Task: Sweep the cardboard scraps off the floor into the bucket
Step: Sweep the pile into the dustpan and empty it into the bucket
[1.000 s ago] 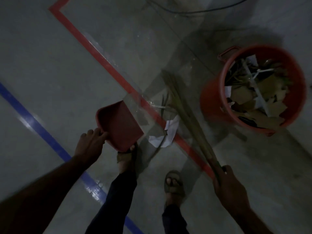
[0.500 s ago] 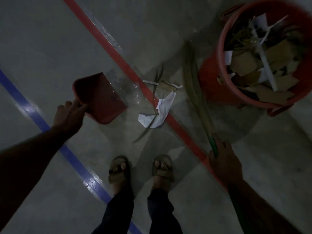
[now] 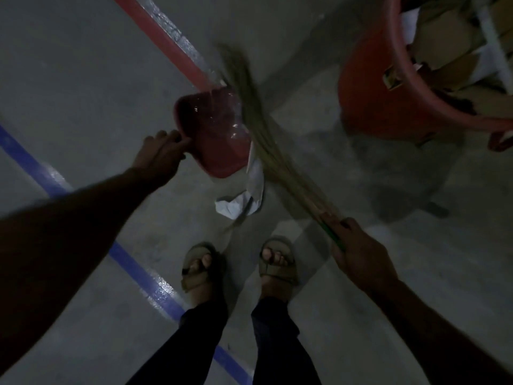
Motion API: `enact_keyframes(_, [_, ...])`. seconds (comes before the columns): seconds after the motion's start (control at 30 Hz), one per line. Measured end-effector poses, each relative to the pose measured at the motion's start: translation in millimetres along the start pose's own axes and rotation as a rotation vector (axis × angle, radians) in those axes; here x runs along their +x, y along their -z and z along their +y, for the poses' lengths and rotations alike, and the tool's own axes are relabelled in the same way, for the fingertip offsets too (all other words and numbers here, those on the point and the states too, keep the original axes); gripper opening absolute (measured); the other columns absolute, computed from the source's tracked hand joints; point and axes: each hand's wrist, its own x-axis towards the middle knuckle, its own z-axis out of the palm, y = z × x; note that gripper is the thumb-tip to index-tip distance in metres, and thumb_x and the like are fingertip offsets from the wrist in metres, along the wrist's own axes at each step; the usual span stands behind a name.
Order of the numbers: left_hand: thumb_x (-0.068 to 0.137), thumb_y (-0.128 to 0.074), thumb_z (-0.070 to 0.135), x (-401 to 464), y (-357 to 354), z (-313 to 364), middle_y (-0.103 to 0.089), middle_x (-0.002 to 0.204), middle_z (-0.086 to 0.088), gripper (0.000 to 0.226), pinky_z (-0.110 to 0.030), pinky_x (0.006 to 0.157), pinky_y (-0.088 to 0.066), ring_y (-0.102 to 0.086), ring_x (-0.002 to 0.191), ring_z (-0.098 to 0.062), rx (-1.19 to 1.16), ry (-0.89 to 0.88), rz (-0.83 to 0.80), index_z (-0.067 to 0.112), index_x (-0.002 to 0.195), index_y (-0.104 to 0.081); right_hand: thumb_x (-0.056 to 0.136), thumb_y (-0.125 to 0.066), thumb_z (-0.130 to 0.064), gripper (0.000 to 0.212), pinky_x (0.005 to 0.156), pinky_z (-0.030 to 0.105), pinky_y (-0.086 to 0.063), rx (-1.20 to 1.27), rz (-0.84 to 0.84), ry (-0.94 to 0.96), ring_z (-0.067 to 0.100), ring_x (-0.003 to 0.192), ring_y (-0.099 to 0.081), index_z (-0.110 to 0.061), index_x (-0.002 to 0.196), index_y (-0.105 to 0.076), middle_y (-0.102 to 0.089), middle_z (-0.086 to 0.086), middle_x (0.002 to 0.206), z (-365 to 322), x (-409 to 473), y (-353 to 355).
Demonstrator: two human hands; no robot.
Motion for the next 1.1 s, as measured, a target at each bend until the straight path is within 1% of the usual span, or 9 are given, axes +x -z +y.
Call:
enact_keyframes(0.1, [0.091,-0.065,0.006,-20.9,-10.0,10.7,-0.060,0.112,-0.018,0.038,-0.048,0.071,-0.045,-0.057,0.092,-0.041,-0.012,0.049,-0.067,0.021,0.126,-0.064,0.087,-0.066,-0.017,0.072,0.065,0.033,-0.052,0.041,0.020,0.036,0.029,0.093,-0.063,-0.038,0.148,-0.034,-0.055,0.007,0.123,-7.6,-15.2,2.1])
enact_keyframes(0.17, [0.092,-0.065,0.009,-33.1,-13.8,11.5,-0.058,0.115,-0.018,0.038,-0.052,0.073,-0.047,-0.056,0.093,-0.041,-0.023,0.075,-0.082,0.020,0.127,-0.061,0.084,-0.069,-0.017,0.081,0.060,0.036,-0.055,0.035,-0.005,0.057,0.029,0.090,-0.064,-0.042,0.150,-0.029,-0.055,0.007,0.120,-9.7,-26.5,1.4])
enact_keyframes(0.3, [0.095,-0.062,0.014,-50.4,-15.3,17.7,-0.055,0.118,-0.016,0.036,-0.053,0.076,-0.045,-0.053,0.099,-0.042,-0.080,0.185,-0.079,0.020,0.130,-0.057,0.085,-0.071,-0.018,0.081,0.053,0.029,-0.049,0.022,-0.021,0.133,0.023,0.083,-0.063,-0.042,0.152,-0.032,-0.055,0.003,0.116,-3.3,-42.0,7.8])
enact_keyframes(0.47, [0.094,-0.062,0.013,-82.5,-23.4,26.8,-0.052,0.117,-0.017,0.034,-0.057,0.077,-0.045,-0.052,0.098,-0.044,-0.137,0.274,-0.049,0.019,0.127,-0.056,0.083,-0.072,-0.015,0.078,0.050,0.024,-0.040,0.035,0.041,0.102,0.014,0.072,-0.058,-0.036,0.151,-0.039,-0.058,-0.002,0.112,-3.4,-66.5,21.9])
enact_keyframes(0.63, [0.094,-0.062,0.013,-115.9,-20.1,36.1,-0.051,0.117,-0.015,0.033,-0.055,0.075,-0.047,-0.052,0.097,-0.042,-0.173,0.297,-0.019,0.021,0.126,-0.056,0.080,-0.076,-0.014,0.082,0.048,0.019,-0.030,0.047,0.051,0.052,-0.001,0.061,-0.037,-0.035,0.150,-0.039,-0.054,-0.007,0.107,-4.6,-94.3,37.6])
enact_keyframes(0.73, [0.093,-0.065,0.011,-129.3,-14.3,43.3,-0.051,0.115,-0.015,0.037,-0.054,0.072,-0.048,-0.053,0.094,-0.042,-0.193,0.313,-0.006,0.022,0.127,-0.056,0.080,-0.077,-0.016,0.088,0.043,0.021,-0.037,0.059,0.028,0.013,0.000,0.061,-0.040,-0.039,0.152,-0.031,-0.052,-0.007,0.107,-9.5,-106.8,46.5])
enact_keyframes(0.9, [0.091,-0.067,0.009,-142.7,6.9,60.2,-0.051,0.114,-0.013,0.040,-0.052,0.070,-0.047,-0.053,0.093,-0.042,-0.207,0.336,0.031,0.025,0.126,-0.057,0.082,-0.075,-0.019,0.091,0.048,0.023,-0.040,0.077,-0.010,-0.016,0.006,0.064,-0.050,-0.047,0.152,-0.023,-0.050,-0.011,0.109,-26.1,-125.1,58.5])
enact_keyframes(1.0, [0.090,-0.068,0.010,-151.1,29.4,76.8,-0.052,0.113,-0.012,0.040,-0.051,0.069,-0.046,-0.053,0.092,-0.041,-0.217,0.353,0.052,0.025,0.125,-0.057,0.081,-0.075,-0.021,0.089,0.049,0.023,-0.041,0.062,0.009,-0.009,0.009,0.066,-0.055,-0.048,0.152,-0.027,-0.048,-0.012,0.105,-37.0,-143.2,65.1])
enact_keyframes(1.1, [0.089,-0.069,0.011,-159.6,62.5,93.3,-0.052,0.113,-0.012,0.041,-0.049,0.069,-0.046,-0.053,0.091,-0.039,-0.219,0.338,0.076,0.025,0.125,-0.056,0.079,-0.077,-0.021,0.088,0.049,0.025,-0.045,0.095,0.019,-0.024,0.005,0.067,-0.051,-0.046,0.150,-0.032,-0.047,-0.014,0.101,-52.0,-170.3,83.1])
